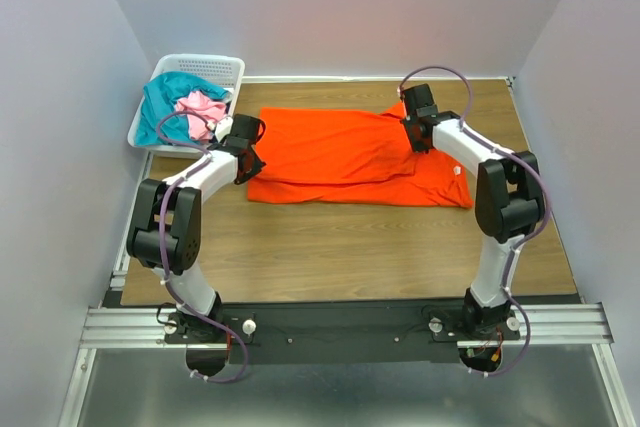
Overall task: Fold and stack the t-shirts
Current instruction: Fold the tshirt
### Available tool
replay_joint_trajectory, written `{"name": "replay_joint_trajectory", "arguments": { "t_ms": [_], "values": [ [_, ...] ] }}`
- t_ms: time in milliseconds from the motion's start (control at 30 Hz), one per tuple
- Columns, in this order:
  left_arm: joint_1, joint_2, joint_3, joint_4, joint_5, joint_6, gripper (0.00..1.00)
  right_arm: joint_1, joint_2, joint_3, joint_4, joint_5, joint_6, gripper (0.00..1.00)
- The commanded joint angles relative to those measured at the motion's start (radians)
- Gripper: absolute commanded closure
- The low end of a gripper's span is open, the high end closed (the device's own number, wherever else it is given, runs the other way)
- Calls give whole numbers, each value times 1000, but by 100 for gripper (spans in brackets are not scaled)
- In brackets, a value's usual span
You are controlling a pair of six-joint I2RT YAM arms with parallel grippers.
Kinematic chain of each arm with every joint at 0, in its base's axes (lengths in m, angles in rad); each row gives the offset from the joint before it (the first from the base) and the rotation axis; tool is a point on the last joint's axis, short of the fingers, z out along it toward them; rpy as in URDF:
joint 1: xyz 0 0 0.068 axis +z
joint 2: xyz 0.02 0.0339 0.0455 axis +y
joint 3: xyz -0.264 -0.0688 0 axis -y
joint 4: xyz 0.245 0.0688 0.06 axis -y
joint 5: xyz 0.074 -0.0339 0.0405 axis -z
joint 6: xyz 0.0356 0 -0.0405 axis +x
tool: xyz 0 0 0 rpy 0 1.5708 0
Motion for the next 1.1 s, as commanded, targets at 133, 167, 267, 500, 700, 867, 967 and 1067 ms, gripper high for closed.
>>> {"name": "replay_joint_trajectory", "arguments": {
  "t_ms": [133,167,267,500,700,867,967,1067],
  "values": [
    [15,-23,53,-42,-86,6,19,-4,62,107,32,21,28,41],
    [15,-32,53,-45,-87,6,4,-1,54,107,33,37,73,36],
    [10,-86,45,-45,-76,11,2,-4,-19,65,33,54,245,15],
    [-44,-164,-2,12,-1,41,2,-4,-220,-210,62,-245,472,0],
    [-122,-122,-2,33,23,52,2,-4,-250,-331,110,-440,530,0],
    [-128,-92,-14,55,42,60,2,-4,-197,-338,122,-462,543,0],
    [-126,-62,-10,58,36,69,2,-4,-161,-331,150,-460,541,0],
    [-125,-30,4,55,29,77,2,-4,-122,-302,167,-457,544,0]
  ]
}}
